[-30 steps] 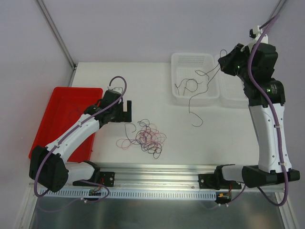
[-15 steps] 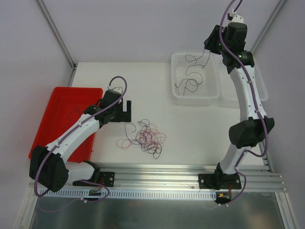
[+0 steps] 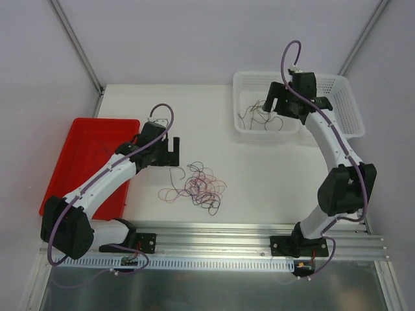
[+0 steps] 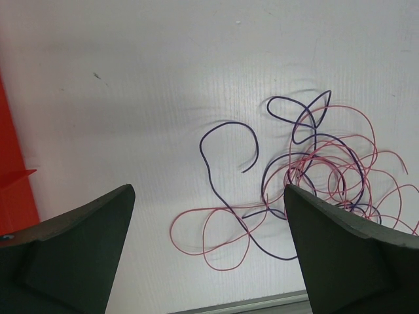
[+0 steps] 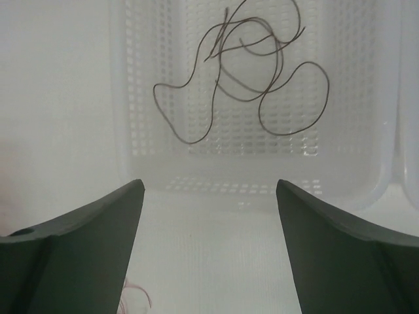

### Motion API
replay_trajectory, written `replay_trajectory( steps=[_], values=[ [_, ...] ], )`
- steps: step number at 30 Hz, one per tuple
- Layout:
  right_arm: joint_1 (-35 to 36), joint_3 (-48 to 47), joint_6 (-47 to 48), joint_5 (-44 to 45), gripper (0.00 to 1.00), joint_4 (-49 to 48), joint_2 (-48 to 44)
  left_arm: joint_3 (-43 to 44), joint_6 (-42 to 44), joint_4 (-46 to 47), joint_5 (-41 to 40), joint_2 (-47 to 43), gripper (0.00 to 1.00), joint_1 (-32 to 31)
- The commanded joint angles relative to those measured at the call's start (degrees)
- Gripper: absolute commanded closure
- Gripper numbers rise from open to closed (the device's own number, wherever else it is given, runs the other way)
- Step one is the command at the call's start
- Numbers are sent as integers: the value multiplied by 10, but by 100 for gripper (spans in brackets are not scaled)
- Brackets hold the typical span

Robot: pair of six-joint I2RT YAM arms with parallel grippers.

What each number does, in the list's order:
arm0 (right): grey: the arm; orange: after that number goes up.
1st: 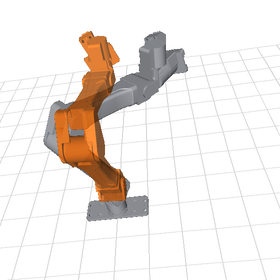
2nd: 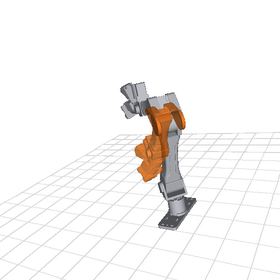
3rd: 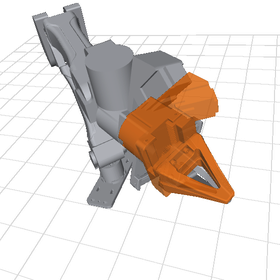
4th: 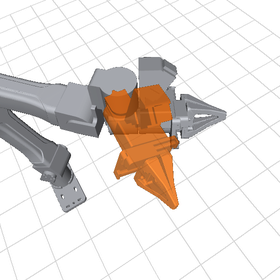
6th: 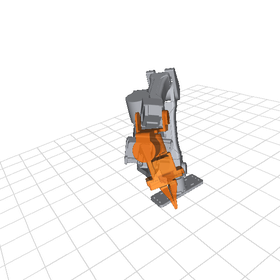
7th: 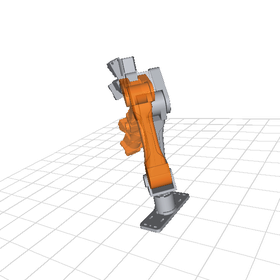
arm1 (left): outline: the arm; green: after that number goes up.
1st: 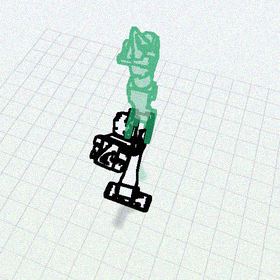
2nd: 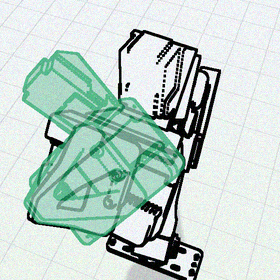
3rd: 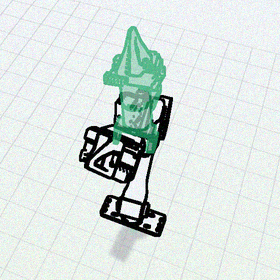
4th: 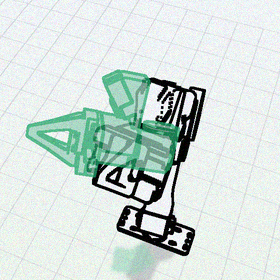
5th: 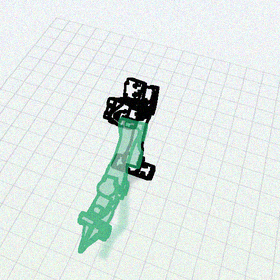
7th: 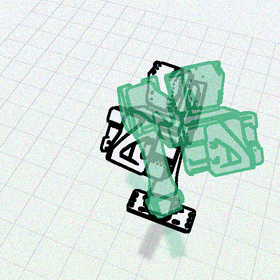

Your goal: Untangle the cables

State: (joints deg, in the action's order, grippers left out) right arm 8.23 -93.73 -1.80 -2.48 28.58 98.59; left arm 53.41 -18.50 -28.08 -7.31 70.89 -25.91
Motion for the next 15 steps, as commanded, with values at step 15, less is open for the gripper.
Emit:
replay_trajectory(
  steps=[15],
  values=[
    [348, 436, -201, 17, 32, -102, -322, -2, 23, 7, 102, 13, 1, -5]
  ],
)
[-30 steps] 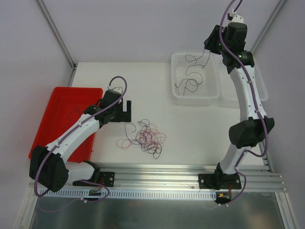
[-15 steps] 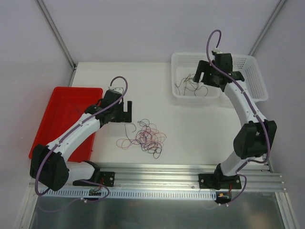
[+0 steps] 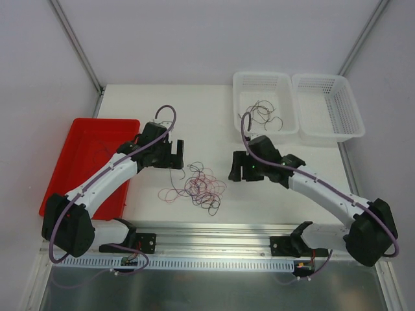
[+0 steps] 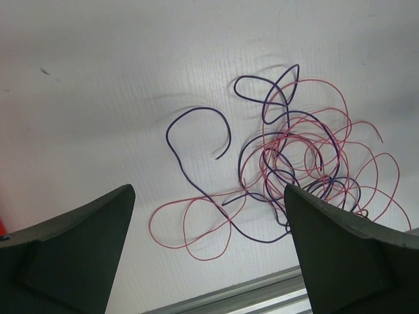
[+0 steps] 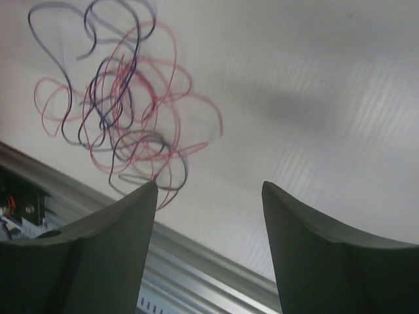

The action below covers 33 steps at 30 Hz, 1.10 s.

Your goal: Untangle the cables

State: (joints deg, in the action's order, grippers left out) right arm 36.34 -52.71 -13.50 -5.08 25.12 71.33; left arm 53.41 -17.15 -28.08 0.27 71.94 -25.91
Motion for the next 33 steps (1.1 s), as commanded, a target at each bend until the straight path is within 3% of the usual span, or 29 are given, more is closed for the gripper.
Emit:
replay_trajectory(
  steps=[1, 6, 12, 26, 29, 30, 33],
  values=[
    [88, 37, -94, 47, 34, -72, -55, -2, 10, 7, 23, 3, 1, -5],
    [226, 29, -106, 139, 37, -68, -30, -4, 10, 7, 0, 0, 1, -5],
    [311, 18, -156, 196, 49, -95, 54, -8, 7, 7, -27, -2, 1, -5],
    [342, -23, -176, 229, 57, -88, 185, -5, 10, 5, -33, 0, 1, -5],
    [342, -34, -170, 236, 67, -71, 191, -5, 11, 5, -29, 3, 1, -5],
    [341, -38, -166, 241, 76, -65, 189, -5, 11, 5, -29, 4, 1, -4],
    [338, -55, -137, 269, 89, -31, 165, -5, 12, 6, -26, 3, 1, -4]
  ],
)
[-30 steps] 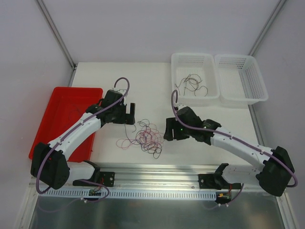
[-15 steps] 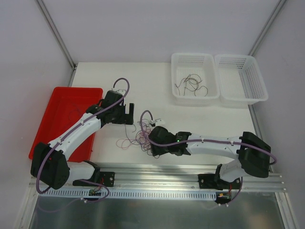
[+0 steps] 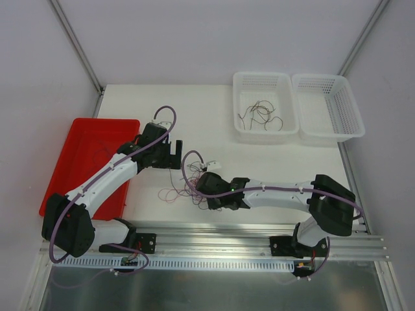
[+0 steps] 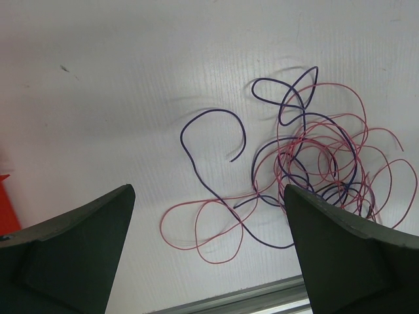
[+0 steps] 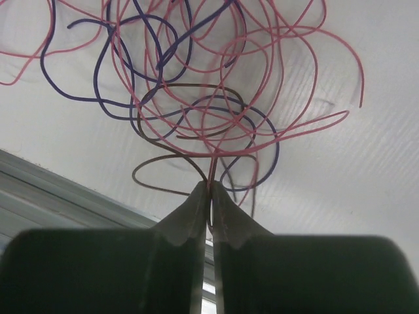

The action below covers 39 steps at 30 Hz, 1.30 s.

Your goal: Untangle the cables

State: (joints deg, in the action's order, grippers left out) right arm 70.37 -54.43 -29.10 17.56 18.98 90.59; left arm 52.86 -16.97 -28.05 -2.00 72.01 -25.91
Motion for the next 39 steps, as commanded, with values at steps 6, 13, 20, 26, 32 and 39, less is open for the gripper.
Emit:
replay_trajectory(
  steps=[6, 13, 20, 26, 32, 39],
  values=[
    [-87, -30, 84, -10, 99, 47, -127, 2, 11, 5, 10, 7, 1, -5],
    [-252, -11, 92, -141, 73, 53, -140, 2, 12, 5, 16, 9, 1, -5],
    [-262, -53, 134, -17, 49, 151, -187, 2, 12, 5, 19, 9, 1, -4],
    [-194, -34, 95, -17, 47, 128, -204, 4, 12, 5, 33, 13, 1, -5],
    [-141, 37, -26, -3, 49, 40, -195, 1, 11, 5, 31, 14, 1, -5],
    [-117, 87, -97, 11, 55, -22, -162, 1, 12, 5, 34, 12, 1, -5]
  ],
)
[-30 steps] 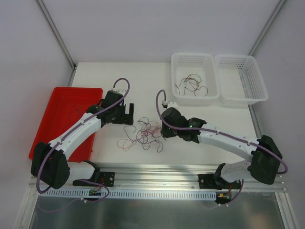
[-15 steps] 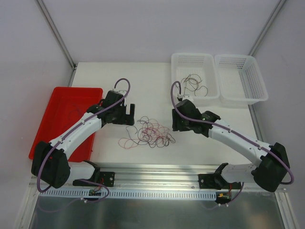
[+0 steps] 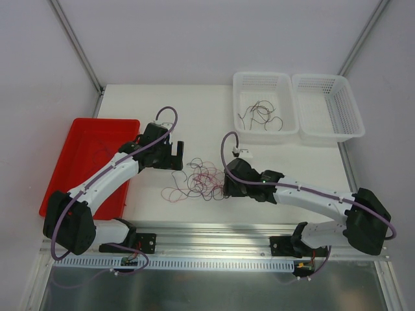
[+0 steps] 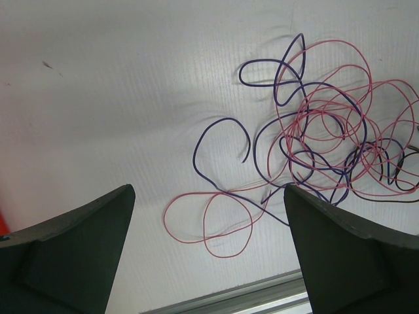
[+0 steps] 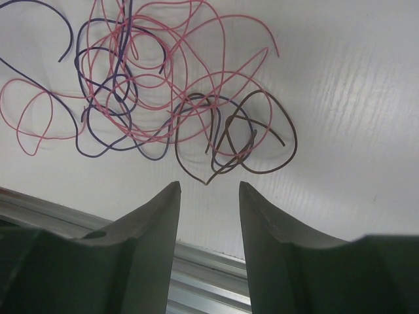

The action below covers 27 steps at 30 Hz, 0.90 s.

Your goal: Untangle the cables

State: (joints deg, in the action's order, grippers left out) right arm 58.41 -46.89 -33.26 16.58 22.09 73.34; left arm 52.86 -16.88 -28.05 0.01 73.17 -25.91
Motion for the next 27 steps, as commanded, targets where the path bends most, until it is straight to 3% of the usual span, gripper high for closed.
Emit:
replay_trajectory(
  steps=[1, 13, 16, 20, 27],
  values=[
    [3, 16, -63, 19, 56, -64, 14, 1, 11, 5, 15, 0, 1, -4],
    [4, 19, -79, 16, 64, -86, 86, 2, 12, 5, 24, 2, 1, -5],
    [4, 8, -77, 13, 75, -68, 88, 3, 12, 5, 34, 3, 1, -5],
    [7, -22, -56, 35, 99, -13, 66, 1, 15, 7, 44, -5, 1, -18],
    [7, -126, 79, 46, 99, 122, -20, 0, -23, 9, 50, -17, 1, -72]
  ],
)
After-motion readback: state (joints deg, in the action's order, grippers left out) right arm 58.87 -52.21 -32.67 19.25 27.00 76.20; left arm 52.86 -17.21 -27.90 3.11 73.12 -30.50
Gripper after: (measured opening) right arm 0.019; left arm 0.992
